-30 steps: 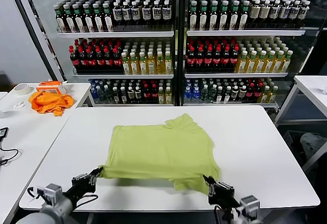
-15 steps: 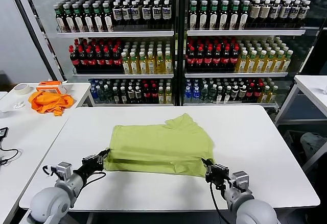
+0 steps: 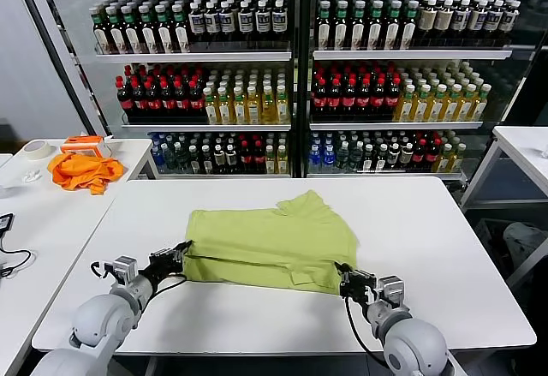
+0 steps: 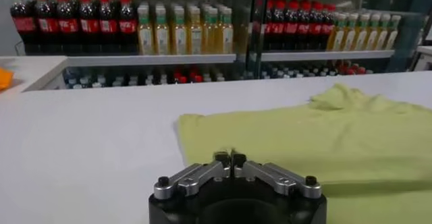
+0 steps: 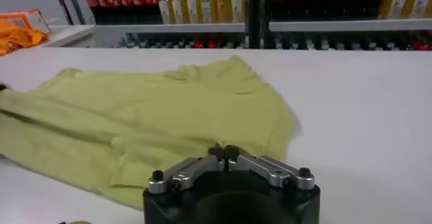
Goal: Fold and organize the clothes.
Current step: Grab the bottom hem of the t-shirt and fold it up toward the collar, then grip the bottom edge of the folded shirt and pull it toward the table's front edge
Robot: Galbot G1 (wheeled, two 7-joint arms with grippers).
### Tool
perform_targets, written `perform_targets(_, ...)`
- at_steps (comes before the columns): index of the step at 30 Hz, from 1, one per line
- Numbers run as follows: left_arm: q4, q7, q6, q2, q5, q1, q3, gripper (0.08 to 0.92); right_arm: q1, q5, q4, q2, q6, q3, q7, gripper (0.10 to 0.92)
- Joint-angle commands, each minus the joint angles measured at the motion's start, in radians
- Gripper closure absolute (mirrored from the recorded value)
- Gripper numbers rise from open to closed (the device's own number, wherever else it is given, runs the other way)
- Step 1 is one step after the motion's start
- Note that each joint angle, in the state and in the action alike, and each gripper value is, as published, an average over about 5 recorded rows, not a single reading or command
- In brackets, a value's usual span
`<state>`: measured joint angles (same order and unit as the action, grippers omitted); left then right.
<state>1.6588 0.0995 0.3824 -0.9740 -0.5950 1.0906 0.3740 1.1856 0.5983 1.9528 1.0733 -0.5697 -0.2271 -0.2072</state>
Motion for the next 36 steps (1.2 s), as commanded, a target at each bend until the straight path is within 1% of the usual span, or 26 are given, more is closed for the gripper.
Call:
perform_targets(1,-0.074,0.000,-0.003,-0.003,0.021,-0.054,-0.027,0.784,-0.025,0.000,-0.043,0.006,-0.007,0.012,0.003,0.742)
perform_targets(5,-0.082,-0.011,0.002,0.001,0.028,-0.046,-0.016,0.671,-0.029,0.004,-0.046,0.016,-0.007,0.003,-0.004,0.630)
perform_targets(9,-0.063,-0.014,-0.012,0.010,0.016,-0.027,0.010,0.558,-0.012,0.009,0.004,-0.004,-0.008,-0.017,0.000,0.508)
perform_targets(14,0.040,-0.026,-0.011,0.026,-0.041,0.031,0.044,0.411,0.037,0.019,0.088,-0.058,-0.008,-0.062,0.008,0.370)
perform_targets(18,0.123,-0.034,0.010,0.026,-0.046,0.096,0.043,0.298,0.092,0.020,0.120,-0.085,-0.008,-0.083,0.003,0.256)
perform_targets(21,0.146,-0.052,0.035,0.016,-0.024,0.127,0.031,0.221,0.122,0.016,0.121,-0.080,-0.008,-0.082,-0.013,0.212)
perform_targets(23,0.147,-0.073,0.048,0.009,-0.011,0.137,0.022,0.189,0.134,0.015,0.119,-0.069,-0.008,-0.077,-0.028,0.206)
perform_targets(25,0.144,-0.107,0.060,0.005,-0.008,0.138,0.014,0.181,0.144,0.016,0.119,-0.059,-0.008,-0.070,-0.039,0.205)
perform_targets(27,0.144,-0.143,0.079,0.004,-0.010,0.140,0.008,0.183,0.152,0.014,0.118,-0.050,-0.008,-0.064,-0.045,0.232)
perform_targets(29,0.147,-0.164,0.100,0.007,-0.012,0.146,0.008,0.207,0.156,0.007,0.115,-0.045,-0.007,-0.060,-0.047,0.275)
perform_targets(30,0.150,-0.167,0.107,0.009,-0.012,0.151,0.008,0.227,0.157,0.004,0.112,-0.043,-0.005,-0.059,-0.048,0.309)
perform_targets(36,0.164,-0.163,0.132,0.009,0.004,0.177,0.008,0.394,0.153,-0.007,0.091,-0.038,0.002,-0.057,-0.046,0.474)
